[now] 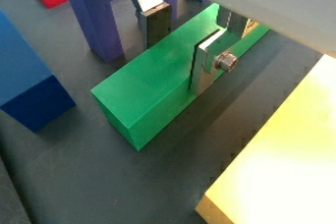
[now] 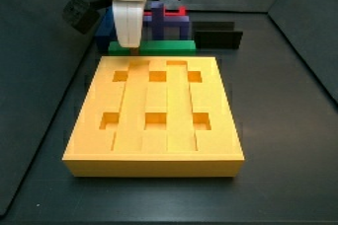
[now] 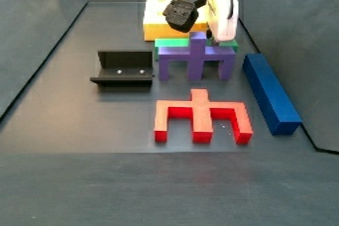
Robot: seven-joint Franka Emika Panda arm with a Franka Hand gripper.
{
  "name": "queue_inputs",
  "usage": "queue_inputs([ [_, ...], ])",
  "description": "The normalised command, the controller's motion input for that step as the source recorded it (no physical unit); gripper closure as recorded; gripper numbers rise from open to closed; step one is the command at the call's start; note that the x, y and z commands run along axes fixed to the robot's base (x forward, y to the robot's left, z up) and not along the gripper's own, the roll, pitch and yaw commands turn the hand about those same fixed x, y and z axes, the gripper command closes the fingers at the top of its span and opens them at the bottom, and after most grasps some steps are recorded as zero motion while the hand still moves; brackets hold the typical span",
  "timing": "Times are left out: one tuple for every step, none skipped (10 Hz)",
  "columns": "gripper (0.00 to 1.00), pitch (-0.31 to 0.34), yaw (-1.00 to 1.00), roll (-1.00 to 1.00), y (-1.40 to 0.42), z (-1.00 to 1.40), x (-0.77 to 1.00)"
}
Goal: Pick up the green object. Move up. Move to above the board. Insert the green object.
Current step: Pick up the green object, then move up, then move to above the board.
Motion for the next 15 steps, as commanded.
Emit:
queue_inputs([
  [1.0,0.0,0.0,0.0,0.0,0.0,0.0],
  [1.0,0.0,0.0,0.0,0.0,0.0,0.0],
  [1.0,0.0,0.0,0.0,0.0,0.0,0.0],
  [1.0,0.0,0.0,0.0,0.0,0.83,0.0],
  [1.0,0.035,0.01,-0.01,-0.07,0.79,-0.06],
  [1.0,0.056,0.01,-0.03,-0.07,0.66,-0.08],
  [1.0,0.048,0.0,-0.09,-0.02,0.3,-0.03],
  [1.0,0.0,0.0,0.0,0.0,1.4,0.0],
  [1.0,0.024,0.0,0.0,0.0,1.4,-0.01],
  [1.0,0.053,0.0,-0.05,-0.01,1.4,-0.04],
  [1.0,0.028,-0.01,-0.11,0.01,1.4,-0.03],
  [1.0,0.048,-0.01,-0.09,0.01,1.4,0.01],
  [1.0,0.074,-0.01,-0.07,0.0,1.4,0.01],
  [1.0,0.064,-0.01,-0.08,0.01,1.4,0.0],
  [1.0,0.057,-0.01,-0.08,0.01,0.69,0.02],
])
